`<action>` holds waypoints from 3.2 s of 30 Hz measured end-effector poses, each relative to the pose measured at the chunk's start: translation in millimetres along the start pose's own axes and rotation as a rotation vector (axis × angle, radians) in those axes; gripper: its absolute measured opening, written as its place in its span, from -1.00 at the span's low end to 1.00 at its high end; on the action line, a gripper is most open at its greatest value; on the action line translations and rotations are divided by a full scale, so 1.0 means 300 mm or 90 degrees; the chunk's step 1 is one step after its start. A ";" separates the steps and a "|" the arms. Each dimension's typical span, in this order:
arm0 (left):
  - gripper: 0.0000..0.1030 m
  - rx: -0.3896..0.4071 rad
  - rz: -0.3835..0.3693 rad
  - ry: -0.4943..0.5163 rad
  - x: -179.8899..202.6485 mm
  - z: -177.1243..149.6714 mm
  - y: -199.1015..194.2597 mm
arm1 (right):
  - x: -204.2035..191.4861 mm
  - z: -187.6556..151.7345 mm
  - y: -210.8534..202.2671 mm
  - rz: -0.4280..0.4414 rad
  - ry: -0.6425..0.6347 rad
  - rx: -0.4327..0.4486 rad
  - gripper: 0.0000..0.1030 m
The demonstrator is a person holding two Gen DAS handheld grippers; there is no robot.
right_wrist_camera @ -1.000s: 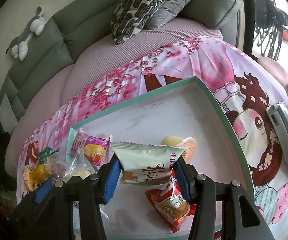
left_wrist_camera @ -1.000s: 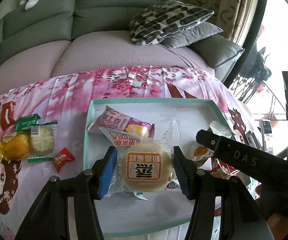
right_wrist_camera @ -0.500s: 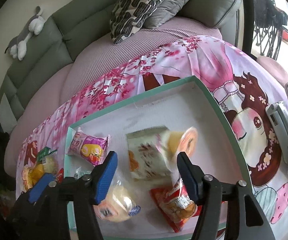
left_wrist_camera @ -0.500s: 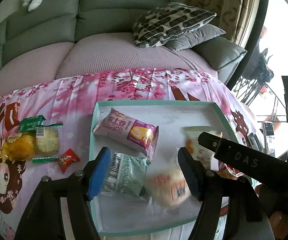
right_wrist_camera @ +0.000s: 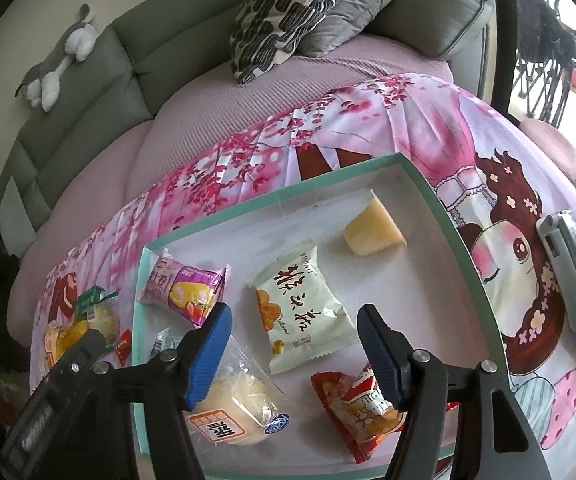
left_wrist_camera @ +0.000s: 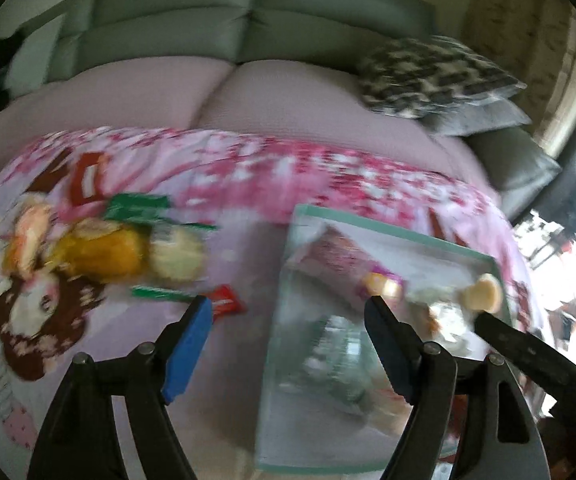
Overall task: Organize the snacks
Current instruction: 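Move both tools back over the remaining snack pile, then grasp the yellow snack bag with the left tool while the right tool grasps the round cracker pack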
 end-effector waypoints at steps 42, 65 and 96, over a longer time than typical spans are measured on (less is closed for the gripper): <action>0.94 0.050 0.214 -0.122 -0.495 0.068 -0.154 | -0.248 -0.024 -0.054 0.067 -0.102 0.064 1.00; 0.94 0.040 0.230 -0.247 -0.888 0.005 -0.268 | -0.565 -0.210 0.010 0.087 -0.247 0.010 1.00; 0.94 0.058 0.148 -0.223 -0.997 0.132 -0.103 | -0.841 -0.134 0.174 0.121 -0.219 -0.045 0.73</action>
Point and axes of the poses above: each gripper's, at about its wrist camera, not at the fingertips, and y roughly the way its jaws point, x to its right, z to its top, the point moved 10 cm from there along y, roughly the way its jaws point, and after that the axes turned 6 degrees about -z, right-handed, at the moved point
